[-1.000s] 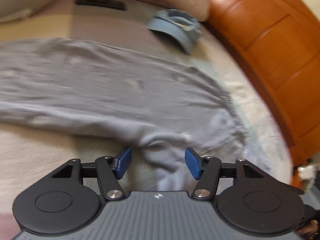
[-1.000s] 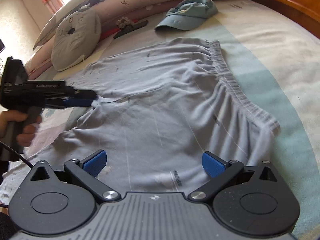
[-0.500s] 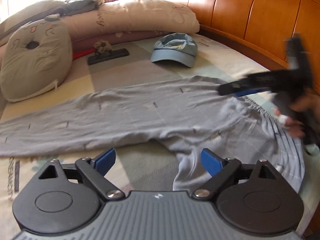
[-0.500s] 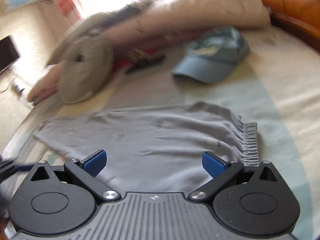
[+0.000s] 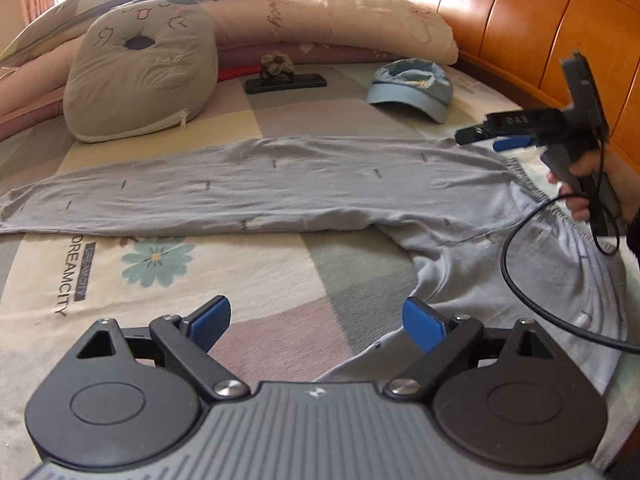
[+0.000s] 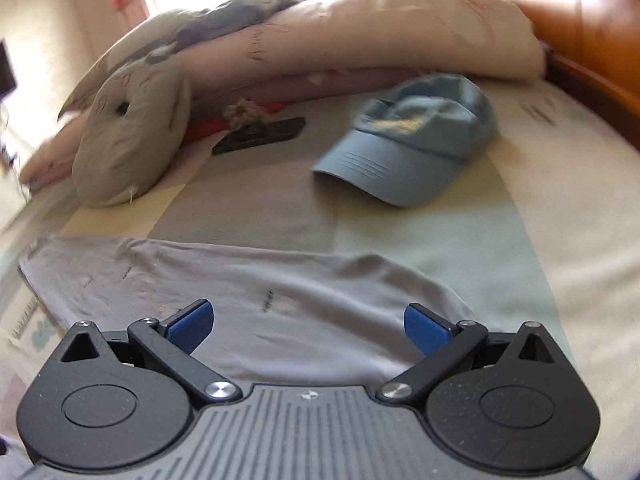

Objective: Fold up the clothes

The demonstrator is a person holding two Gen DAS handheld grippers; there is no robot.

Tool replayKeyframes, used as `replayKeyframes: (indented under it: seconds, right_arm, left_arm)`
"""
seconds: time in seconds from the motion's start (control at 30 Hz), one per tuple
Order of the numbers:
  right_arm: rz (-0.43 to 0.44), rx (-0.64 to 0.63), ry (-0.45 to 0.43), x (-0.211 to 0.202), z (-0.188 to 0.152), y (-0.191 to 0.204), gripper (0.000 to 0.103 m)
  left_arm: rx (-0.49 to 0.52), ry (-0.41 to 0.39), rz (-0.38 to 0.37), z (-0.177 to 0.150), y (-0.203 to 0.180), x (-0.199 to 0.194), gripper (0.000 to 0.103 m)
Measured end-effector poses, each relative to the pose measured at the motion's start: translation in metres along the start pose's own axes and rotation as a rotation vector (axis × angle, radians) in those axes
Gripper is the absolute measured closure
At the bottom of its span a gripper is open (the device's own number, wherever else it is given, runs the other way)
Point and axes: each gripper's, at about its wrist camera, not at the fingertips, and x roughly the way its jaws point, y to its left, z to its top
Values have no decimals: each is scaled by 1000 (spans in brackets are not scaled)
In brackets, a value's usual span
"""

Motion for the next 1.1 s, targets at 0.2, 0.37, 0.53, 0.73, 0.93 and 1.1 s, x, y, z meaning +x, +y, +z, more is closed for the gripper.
replayKeyframes:
  seconds: [0.2,0.37,0.53,0.73,0.93,1.1]
  right_arm:
    - [-90,-45,69,59,4,0,0]
    - [-185,-62,123,78,24,6,0]
    - [-119,-38,110,35,23,31,0]
    - [-131,-71,105,-40,-37,71,0]
    - [-254,-32,191,-84,-115,103,0]
    - [-309,17,278,-80,-148,111,0]
  left_arm:
    - [-7,-2,34,-7,10,-15,10]
    - [-3,-1,76,-14,24,-26,10]
    - [-2,-3,82,-18,42,-30,10]
    - [11,-1,48,-23,67,-27,10]
    - [48,5,-39,-17,87,-13,10]
    - [122,-47,-138,20,92,9,10]
